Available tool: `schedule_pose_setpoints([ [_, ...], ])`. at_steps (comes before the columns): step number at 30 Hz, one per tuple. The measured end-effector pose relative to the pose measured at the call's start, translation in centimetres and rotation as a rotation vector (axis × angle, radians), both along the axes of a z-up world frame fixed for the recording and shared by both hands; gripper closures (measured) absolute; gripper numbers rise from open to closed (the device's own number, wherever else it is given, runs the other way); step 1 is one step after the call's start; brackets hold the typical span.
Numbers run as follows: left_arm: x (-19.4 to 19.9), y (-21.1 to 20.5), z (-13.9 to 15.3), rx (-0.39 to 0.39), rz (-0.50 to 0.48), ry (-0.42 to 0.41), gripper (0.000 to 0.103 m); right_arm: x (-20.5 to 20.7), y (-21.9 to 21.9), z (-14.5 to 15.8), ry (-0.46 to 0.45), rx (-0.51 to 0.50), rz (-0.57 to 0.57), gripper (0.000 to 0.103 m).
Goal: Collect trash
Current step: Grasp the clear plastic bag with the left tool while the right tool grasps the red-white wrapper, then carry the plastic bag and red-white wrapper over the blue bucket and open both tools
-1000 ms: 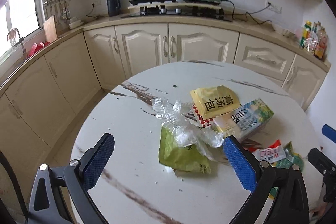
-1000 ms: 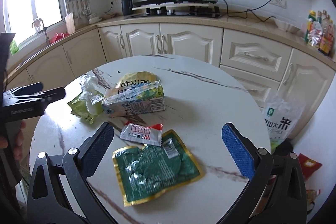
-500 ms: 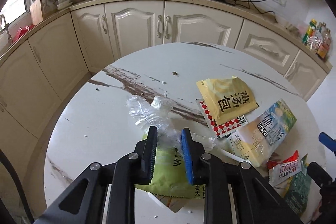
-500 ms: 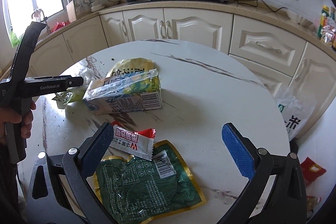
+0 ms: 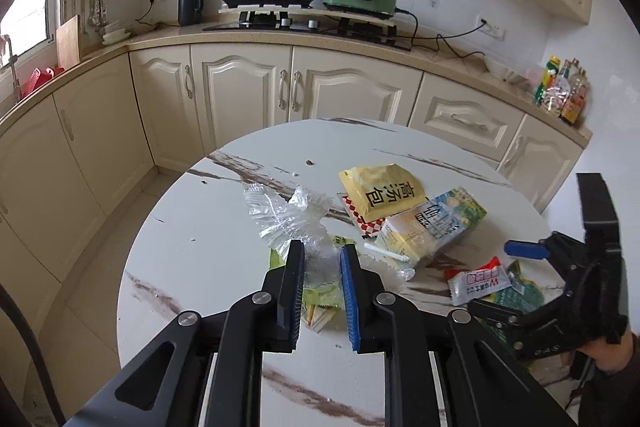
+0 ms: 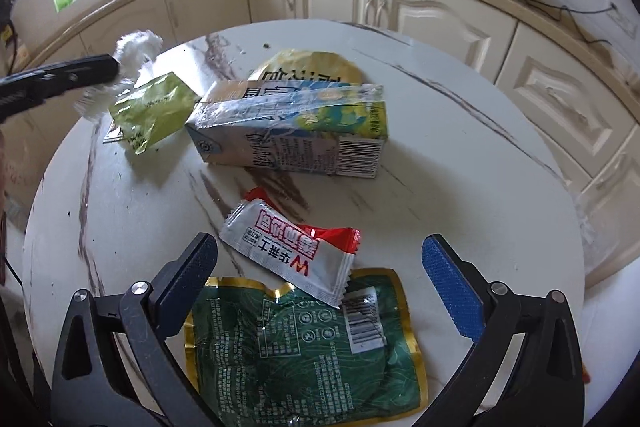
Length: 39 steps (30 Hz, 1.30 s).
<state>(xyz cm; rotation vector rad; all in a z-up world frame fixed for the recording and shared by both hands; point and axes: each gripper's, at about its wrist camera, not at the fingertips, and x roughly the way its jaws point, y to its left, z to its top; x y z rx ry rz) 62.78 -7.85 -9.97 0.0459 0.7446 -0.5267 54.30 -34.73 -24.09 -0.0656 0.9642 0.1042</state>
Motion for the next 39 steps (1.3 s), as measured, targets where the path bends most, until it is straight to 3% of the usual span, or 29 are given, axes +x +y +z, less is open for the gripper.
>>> schedule_pose_setpoints([
  [2, -1.7, 1.0, 0.8, -0.013, -0.014, -0.001, 0.089, 0.3, 0.4, -0.3, 0.015, -0.012, 0.025, 0.009],
  [3, -2.4, 1.5, 1.0, -0.019, -0.016, -0.002, 0.089, 0.6, 0.6, -0.5, 0.024, -0.014, 0.038, 0.018],
  [7, -5.3, 3.5, 1.9, -0.024, -0.017, -0.013, 0.089, 0.7, 0.8, -0.7, 0.018, -0.001, 0.07, 0.023],
  [10, -7.1, 4.7, 2.1, -0.036, -0.016, -0.001, 0.089, 0.5, 1.0, -0.4, 0.012, 0.005, 0.08, 0.042],
  [17, -10.1, 5.9, 2.7, -0.031, -0.024, 0.012, 0.089, 0.4, 1.8, 0.1, 0.024, 0.056, 0.114, 0.072],
  [27, -12.6, 7.7, 3.6, -0.061, -0.031, 0.034, 0.089, -0.7, 4.6, 0.9, -0.004, 0.06, 0.145, 0.078],
  [34, -13.9, 9.9, 4.8, -0.103, -0.025, 0.028, 0.089, -2.7, 6.5, 4.7, -0.101, 0.068, 0.137, 0.079],
  [39, -15.9, 13.5, 5.6, -0.137, 0.007, 0.006, 0.089, -4.1, 11.2, 8.0, -0.181, 0.076, 0.183, 0.078],
])
